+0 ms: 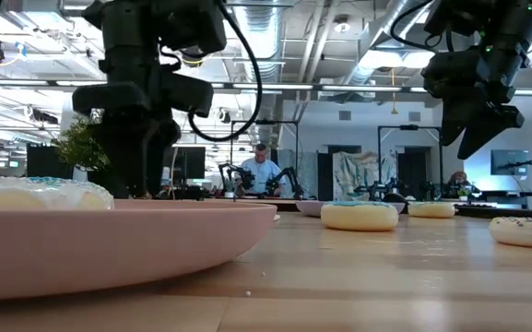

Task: Pick & Place donuts
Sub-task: Put the small green donut on the purple plate

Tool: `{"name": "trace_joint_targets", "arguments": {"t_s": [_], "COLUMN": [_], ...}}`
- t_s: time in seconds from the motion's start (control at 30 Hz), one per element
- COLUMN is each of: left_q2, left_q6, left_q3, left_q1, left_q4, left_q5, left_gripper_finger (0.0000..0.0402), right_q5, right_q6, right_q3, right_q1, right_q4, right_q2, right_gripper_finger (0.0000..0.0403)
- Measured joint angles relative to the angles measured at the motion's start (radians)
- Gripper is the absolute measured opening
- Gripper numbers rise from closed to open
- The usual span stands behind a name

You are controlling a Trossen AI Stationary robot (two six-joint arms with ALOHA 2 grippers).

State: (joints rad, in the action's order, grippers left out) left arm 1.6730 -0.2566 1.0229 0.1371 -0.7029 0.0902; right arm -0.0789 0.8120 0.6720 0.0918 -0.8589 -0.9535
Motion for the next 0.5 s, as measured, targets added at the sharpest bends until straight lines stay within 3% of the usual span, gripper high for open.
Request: {"name": "trace_joint_targets", "arguments": {"t_s": [0.23, 0.5], "left_q2": [0.0, 0.009], "left_q6": [0.007, 0.057], "left_q3": [-0.057, -0.058], "left_q1": [0.0, 0.0], "left_q4": [0.119, 0.114], "left_q5": [-0.003, 0.0], "left_gripper_finger": [0.0304, 0.0304], "right_q5": [0.0, 0.0], "right_q6": [0.0, 0.001], "right_q3": [0.0, 0.0], "right_q1": [0.0, 0.0], "right_q4": [0.008, 0.014], "right_q2": [0.0, 0.0], "right_gripper_finger": [0.0245, 0.0245]}}
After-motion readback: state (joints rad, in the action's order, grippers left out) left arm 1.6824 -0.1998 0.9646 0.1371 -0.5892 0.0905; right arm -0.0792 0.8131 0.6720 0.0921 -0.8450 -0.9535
